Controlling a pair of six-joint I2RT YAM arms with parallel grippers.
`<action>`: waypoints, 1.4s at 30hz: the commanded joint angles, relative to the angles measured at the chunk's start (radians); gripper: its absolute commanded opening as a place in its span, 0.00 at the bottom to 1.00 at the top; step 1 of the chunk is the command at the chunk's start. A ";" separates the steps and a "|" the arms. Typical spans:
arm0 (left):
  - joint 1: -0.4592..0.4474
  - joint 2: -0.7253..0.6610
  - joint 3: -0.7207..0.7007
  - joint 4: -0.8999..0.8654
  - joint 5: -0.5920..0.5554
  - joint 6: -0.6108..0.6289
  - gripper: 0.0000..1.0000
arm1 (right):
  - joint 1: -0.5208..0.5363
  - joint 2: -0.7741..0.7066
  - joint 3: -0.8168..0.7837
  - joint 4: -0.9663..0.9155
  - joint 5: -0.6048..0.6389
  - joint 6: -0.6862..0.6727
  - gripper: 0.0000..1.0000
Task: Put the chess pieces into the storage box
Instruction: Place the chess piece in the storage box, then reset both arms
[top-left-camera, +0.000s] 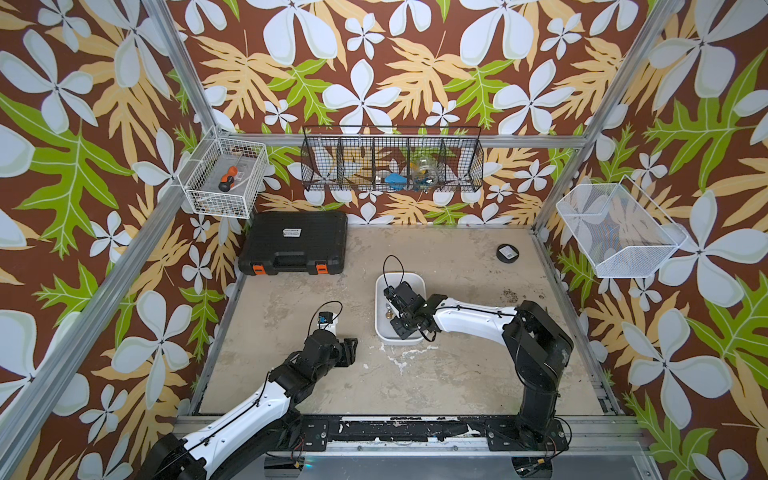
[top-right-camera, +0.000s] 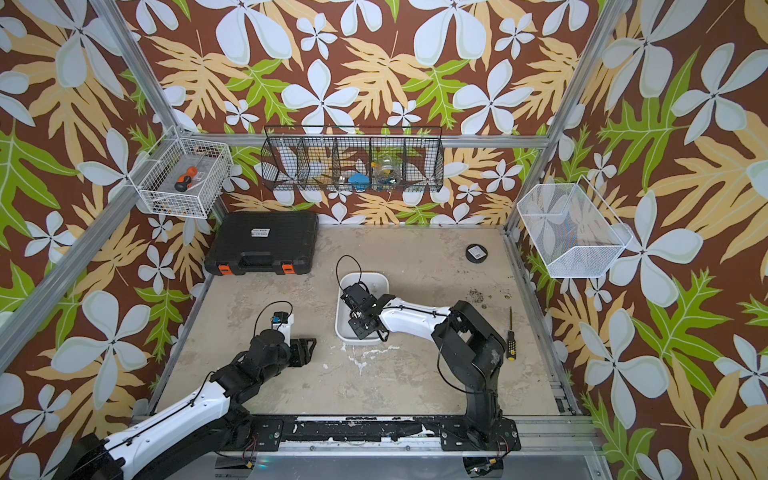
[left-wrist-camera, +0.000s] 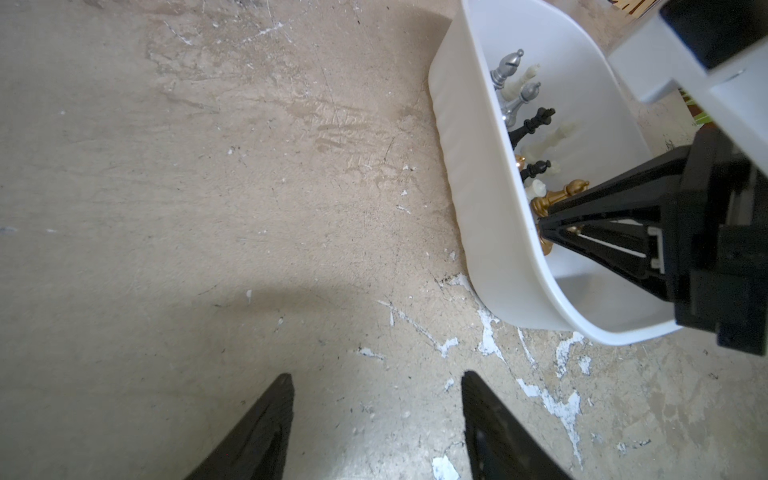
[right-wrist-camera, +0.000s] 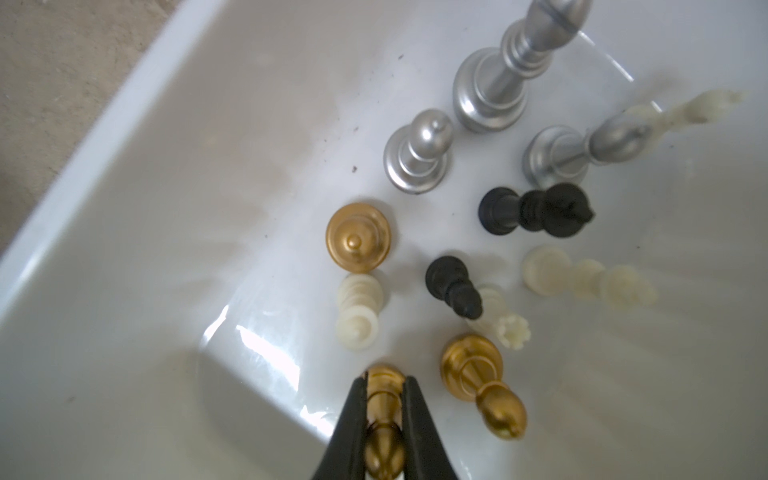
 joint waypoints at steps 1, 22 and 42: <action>0.001 0.000 0.003 0.018 0.011 0.010 0.66 | 0.003 0.011 -0.003 -0.014 0.007 0.002 0.15; 0.001 -0.063 0.055 -0.037 0.014 -0.033 0.67 | 0.008 -0.199 0.118 -0.163 0.037 0.005 0.41; 0.001 -0.223 -0.024 0.220 -0.940 0.095 0.85 | -0.471 -0.848 -0.763 0.680 0.256 0.052 0.70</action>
